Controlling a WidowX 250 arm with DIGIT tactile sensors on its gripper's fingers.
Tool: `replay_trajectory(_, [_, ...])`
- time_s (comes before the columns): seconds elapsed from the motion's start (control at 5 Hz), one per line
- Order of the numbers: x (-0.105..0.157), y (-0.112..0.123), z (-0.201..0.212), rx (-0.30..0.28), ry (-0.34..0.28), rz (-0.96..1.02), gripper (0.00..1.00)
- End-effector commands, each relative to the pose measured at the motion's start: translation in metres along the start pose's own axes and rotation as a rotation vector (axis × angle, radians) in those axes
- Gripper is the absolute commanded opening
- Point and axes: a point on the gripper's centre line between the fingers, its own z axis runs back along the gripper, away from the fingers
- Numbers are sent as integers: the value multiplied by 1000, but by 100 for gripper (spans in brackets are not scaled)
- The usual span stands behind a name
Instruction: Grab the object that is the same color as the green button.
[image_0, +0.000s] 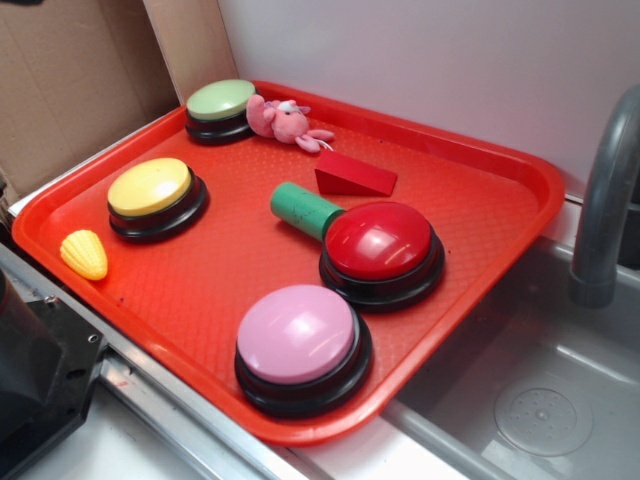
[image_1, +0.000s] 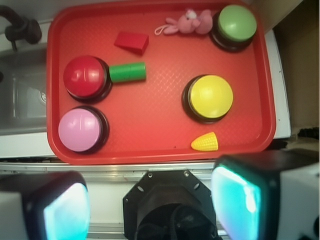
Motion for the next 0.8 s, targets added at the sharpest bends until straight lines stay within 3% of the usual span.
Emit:
replay_trajectory(0.0, [32, -12, -18, 12, -97, -294, 100])
replay_trajectory(0.4, [71, -12, -59, 76, -148, -569, 100])
replay_trajectory(0.6, [83, -15, -82, 41, -127, -740, 100])
